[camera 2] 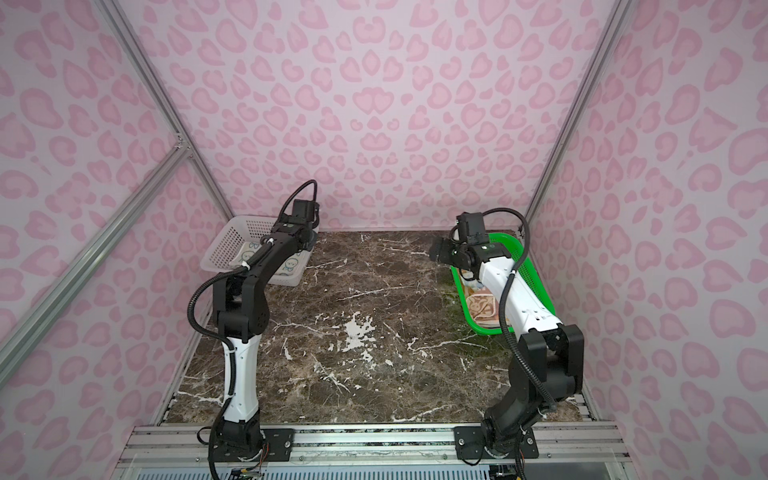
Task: Fold and stack the towels
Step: 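Pinch the RABBIT towel in the green basket with the right gripper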
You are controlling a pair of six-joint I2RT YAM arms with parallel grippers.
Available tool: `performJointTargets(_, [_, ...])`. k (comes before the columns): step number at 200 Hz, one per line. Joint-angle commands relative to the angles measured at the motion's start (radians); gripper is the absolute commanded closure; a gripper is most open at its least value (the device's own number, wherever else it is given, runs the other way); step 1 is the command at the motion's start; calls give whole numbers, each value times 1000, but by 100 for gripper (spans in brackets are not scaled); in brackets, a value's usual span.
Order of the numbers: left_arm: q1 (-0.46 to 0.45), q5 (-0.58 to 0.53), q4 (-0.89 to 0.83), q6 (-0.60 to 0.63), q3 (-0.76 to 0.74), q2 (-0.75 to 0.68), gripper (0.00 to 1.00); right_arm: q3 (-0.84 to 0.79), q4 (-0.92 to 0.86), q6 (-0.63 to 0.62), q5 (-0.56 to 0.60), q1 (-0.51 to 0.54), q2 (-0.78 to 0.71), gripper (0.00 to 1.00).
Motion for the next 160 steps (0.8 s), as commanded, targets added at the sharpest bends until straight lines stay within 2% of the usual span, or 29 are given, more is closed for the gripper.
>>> performJointTargets(1, [-108,14,10,-26,11,-255,3,-100,21,74,75,-85,-57,2])
performJointTargets(37, [-317,37,17,-96,24,-250,3,-263,85,140,60,-253,-104,2])
performJointTargets(62, [-429,99,1,-172,51,-223,3,-298,87,139,95,-318,-87,4])
performJointTargets(85, [-511,113,-14,-203,89,-178,2,-294,96,130,45,-371,-32,10])
performJointTargets(121, [-590,80,-8,-143,181,-69,3,-266,148,112,-1,-409,57,18])
performJointTargets(160, [-610,15,17,-133,238,-13,3,-247,208,119,-81,-452,135,32])
